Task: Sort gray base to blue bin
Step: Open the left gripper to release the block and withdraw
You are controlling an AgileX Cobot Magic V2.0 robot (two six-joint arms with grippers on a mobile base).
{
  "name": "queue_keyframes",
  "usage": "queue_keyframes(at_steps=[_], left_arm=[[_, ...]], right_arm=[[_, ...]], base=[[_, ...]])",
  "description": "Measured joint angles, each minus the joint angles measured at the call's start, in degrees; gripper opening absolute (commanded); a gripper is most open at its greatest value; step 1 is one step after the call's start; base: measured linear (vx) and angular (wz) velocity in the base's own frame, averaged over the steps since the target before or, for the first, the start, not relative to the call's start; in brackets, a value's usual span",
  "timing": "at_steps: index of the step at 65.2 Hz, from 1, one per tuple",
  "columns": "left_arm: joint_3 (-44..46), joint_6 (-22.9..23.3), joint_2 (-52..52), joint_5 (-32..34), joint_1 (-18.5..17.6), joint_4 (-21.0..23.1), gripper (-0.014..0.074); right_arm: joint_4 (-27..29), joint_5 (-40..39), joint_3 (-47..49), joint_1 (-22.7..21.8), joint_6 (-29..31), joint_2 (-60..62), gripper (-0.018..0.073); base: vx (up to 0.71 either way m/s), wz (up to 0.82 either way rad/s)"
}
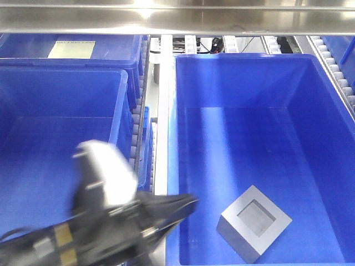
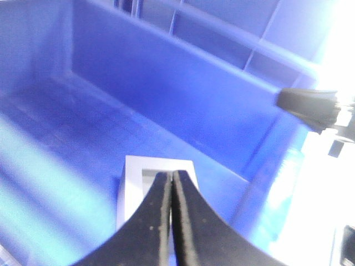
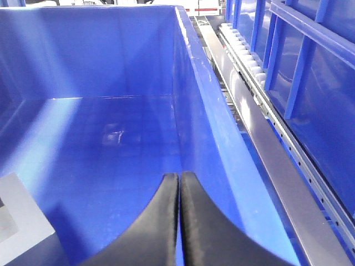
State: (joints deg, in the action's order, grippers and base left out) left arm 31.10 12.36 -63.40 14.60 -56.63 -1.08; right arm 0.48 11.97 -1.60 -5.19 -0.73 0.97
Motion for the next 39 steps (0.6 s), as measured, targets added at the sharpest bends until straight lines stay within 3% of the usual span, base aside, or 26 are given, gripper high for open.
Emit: queue_keyframes(at_steps=[29, 39], left_arm=[[-16.3, -0.1, 27.7, -0.1, 0.0, 0.0, -0.0006], [-20.0, -0.1, 37.5, -3.2, 0.0, 0.0, -0.0006]], right_arm=[[0.0, 0.1, 0.0, 0.0, 0.0, 0.0, -0.0005], [0.0, 0.1, 0.0, 0.0, 0.0, 0.0, -0.0005]], base=[[0.00, 0.00], [0.00, 0.00]])
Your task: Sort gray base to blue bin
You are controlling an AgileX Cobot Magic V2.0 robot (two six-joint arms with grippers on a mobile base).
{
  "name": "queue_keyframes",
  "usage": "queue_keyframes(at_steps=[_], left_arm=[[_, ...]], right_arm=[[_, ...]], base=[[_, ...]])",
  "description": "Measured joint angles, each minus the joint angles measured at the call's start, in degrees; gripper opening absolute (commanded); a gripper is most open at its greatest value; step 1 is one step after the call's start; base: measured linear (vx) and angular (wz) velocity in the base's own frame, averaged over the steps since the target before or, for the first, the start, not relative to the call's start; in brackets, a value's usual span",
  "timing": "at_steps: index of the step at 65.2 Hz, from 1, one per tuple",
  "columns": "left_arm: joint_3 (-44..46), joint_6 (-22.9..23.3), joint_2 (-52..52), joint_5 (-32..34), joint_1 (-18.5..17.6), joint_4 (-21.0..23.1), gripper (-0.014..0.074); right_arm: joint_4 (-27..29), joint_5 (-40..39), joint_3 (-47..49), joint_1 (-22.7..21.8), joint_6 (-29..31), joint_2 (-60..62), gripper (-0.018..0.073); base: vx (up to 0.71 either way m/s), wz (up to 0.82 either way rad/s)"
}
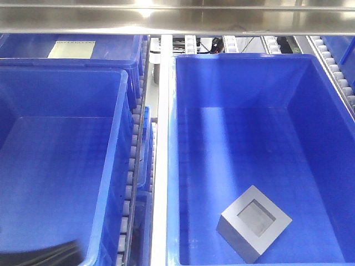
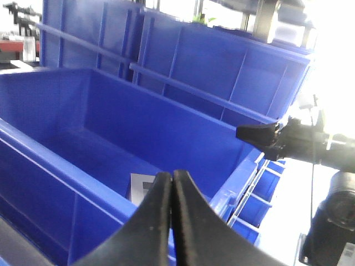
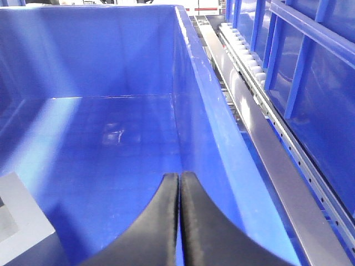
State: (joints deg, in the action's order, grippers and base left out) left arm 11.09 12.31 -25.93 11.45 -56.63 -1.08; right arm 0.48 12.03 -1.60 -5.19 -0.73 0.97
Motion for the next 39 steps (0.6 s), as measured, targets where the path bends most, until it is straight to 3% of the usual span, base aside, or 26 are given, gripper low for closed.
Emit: queue_keyframes(at_steps=[19, 39], left_arm=[[-0.6, 0.0, 14.0, -12.0, 0.0, 0.0, -0.0006], [-0.6, 0.0, 16.4, -11.9, 0.0, 0.0, -0.0006]], right_arm=[[0.0, 0.1, 0.0, 0.0, 0.0, 0.0, -0.0005], [0.0, 0.1, 0.0, 0.0, 0.0, 0.0, -0.0005]], base=[[0.00, 0.00], [0.00, 0.00]])
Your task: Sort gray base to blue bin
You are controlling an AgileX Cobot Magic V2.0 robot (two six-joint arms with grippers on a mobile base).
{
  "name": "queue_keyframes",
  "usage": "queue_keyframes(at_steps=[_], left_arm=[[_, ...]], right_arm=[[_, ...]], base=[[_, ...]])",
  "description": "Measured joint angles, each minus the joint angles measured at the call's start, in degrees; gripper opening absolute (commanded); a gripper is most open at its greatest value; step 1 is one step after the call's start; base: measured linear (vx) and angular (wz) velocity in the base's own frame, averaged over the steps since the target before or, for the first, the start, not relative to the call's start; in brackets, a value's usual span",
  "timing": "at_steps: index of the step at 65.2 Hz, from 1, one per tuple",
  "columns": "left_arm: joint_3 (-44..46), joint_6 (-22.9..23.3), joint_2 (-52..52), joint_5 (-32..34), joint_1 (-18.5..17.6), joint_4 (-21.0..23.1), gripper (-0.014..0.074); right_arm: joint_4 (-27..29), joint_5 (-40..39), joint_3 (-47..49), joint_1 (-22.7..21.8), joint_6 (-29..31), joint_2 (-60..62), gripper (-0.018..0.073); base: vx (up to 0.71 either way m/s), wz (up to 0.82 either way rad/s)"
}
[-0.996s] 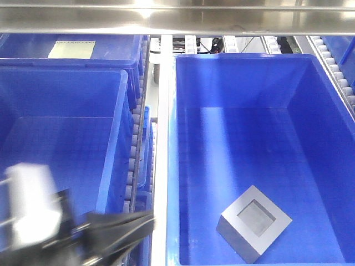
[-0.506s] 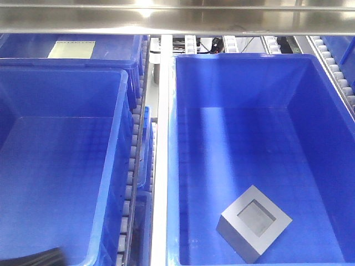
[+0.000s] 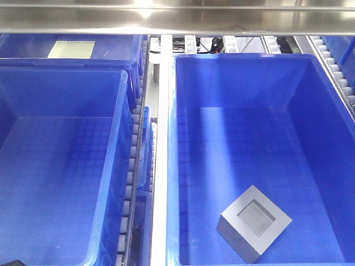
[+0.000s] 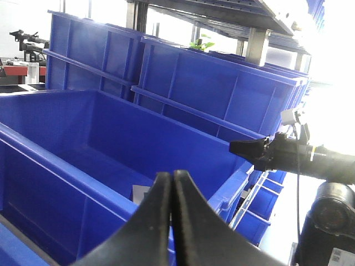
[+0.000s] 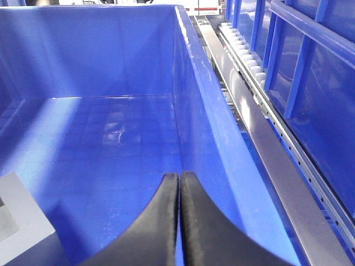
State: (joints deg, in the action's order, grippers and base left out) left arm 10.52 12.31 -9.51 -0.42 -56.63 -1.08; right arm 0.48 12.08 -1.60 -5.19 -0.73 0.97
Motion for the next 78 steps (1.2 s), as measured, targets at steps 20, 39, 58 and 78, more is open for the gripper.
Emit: queue_keyframes(at_steps=[20, 39, 58, 78], left_arm=[[0.0, 0.0, 0.0, 0.0, 0.0, 0.0, -0.0006], [0.0, -0.5, 0.0, 0.0, 0.0, 0.0, -0.0006], [-0.5, -9.7, 0.0, 0.0, 0.0, 6.4, -0.0006], [-0.5, -10.3, 0.7, -1.1, 0.3, 6.6, -0.0006]], right_arm=[[0.0, 0.0, 0.0, 0.0, 0.0, 0.0, -0.0005], [0.0, 0.0, 0.0, 0.0, 0.0, 0.0, -0.0005], [0.0, 0.0, 0.0, 0.0, 0.0, 0.0, -0.0005], [0.0, 0.1, 0.0, 0.0, 0.0, 0.0, -0.0005]], base=[[0.00, 0.00], [0.00, 0.00], [0.00, 0.00], [0.00, 0.00]])
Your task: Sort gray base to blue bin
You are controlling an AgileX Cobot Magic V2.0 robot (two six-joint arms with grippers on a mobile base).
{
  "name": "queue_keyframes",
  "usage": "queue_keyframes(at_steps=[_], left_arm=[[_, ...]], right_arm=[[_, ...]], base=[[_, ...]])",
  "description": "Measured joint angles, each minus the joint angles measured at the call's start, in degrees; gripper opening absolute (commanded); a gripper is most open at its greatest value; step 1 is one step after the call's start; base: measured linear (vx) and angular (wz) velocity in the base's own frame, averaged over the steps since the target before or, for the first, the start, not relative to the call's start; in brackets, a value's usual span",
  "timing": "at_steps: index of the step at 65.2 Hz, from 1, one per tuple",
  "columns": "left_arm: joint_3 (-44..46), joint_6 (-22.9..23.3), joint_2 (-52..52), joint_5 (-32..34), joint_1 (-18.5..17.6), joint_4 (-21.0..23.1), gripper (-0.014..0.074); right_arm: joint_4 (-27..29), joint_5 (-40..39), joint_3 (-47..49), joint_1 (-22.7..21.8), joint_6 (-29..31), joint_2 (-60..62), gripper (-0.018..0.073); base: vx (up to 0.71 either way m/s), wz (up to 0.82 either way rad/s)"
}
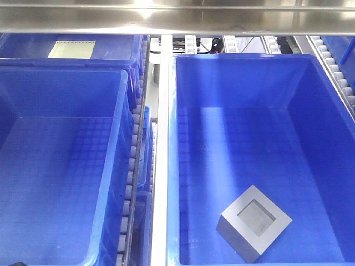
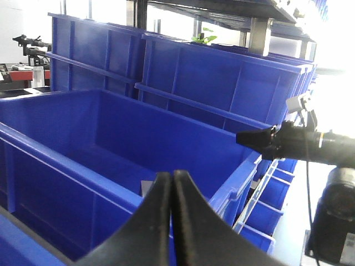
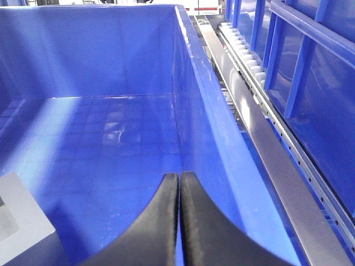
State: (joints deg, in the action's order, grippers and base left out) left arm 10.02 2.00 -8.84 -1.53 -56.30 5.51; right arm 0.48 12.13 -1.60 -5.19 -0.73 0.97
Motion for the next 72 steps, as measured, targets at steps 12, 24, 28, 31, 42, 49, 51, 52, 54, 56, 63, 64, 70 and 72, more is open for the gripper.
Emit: queue_keyframes(at_steps=[12, 24, 28, 31, 42, 49, 51, 52, 54, 56, 63, 64, 70, 72], left_arm=[[0.0, -0.2, 4.8, -7.8, 7.0, -0.7, -0.0006], [0.0, -0.3, 9.4, -16.5, 20.4, -2.0, -0.0006], [0.0, -0.4, 9.6, -18.0, 25.8, -3.0, -0.0006], [-0.1, -0.4, 9.6, -18.3, 29.2, -3.4, -0.0006], [-0.1, -0.4, 9.6, -18.4, 42.7, -4.0, -0.0006], [-0.1, -0.4, 9.6, -18.4, 49.8, -4.1, -0.0006], [-0.1, -0.4, 9.6, -18.4, 51.7, -4.3, -0.0006], [-0.1, -0.4, 9.6, -18.4, 52.4, -4.5, -0.0006], [-0.1, -0.4, 9.6, -18.4, 53.7, -4.7, -0.0006], [-0.1, -0.4, 9.6, -18.4, 55.1, -5.1, -0.0006], [-0.1, -0.4, 9.6, -18.4, 57.8, -5.9, -0.0006], [-0.1, -0.4, 9.6, -18.4, 58.0, -6.1, -0.0006], [-1.3, -0.4, 9.6, -17.3, 58.4, -6.6, -0.0006], [-2.4, -0.4, 9.6, -16.5, 58.4, -6.7, -0.0006]], right_arm=[[0.0, 0.0, 0.0, 0.0, 0.0, 0.0, -0.0005], [0.0, 0.1, 0.0, 0.0, 0.0, 0.0, -0.0005], [0.0, 0.1, 0.0, 0.0, 0.0, 0.0, -0.0005], [0.0, 0.1, 0.0, 0.0, 0.0, 0.0, -0.0005], [0.0, 0.1, 0.0, 0.0, 0.0, 0.0, -0.0005], [0.0, 0.1, 0.0, 0.0, 0.0, 0.0, -0.0005], [0.0, 0.1, 0.0, 0.0, 0.0, 0.0, -0.0005], [0.0, 0.1, 0.0, 0.0, 0.0, 0.0, -0.0005], [0.0, 0.1, 0.0, 0.0, 0.0, 0.0, -0.0005], [0.0, 0.1, 0.0, 0.0, 0.0, 0.0, -0.0005], [0.0, 0.1, 0.0, 0.0, 0.0, 0.0, -0.0005], [0.0, 0.1, 0.0, 0.0, 0.0, 0.0, -0.0005], [0.0, 0.1, 0.0, 0.0, 0.0, 0.0, -0.0005], [0.0, 0.1, 0.0, 0.0, 0.0, 0.0, -0.0005]], base=[[0.00, 0.00], [0.00, 0.00], [0.00, 0.00], [0.00, 0.00], [0.00, 0.00], [0.00, 0.00], [0.00, 0.00], [0.00, 0.00], [0.00, 0.00], [0.00, 0.00], [0.00, 0.00], [0.00, 0.00], [0.00, 0.00], [0.00, 0.00]])
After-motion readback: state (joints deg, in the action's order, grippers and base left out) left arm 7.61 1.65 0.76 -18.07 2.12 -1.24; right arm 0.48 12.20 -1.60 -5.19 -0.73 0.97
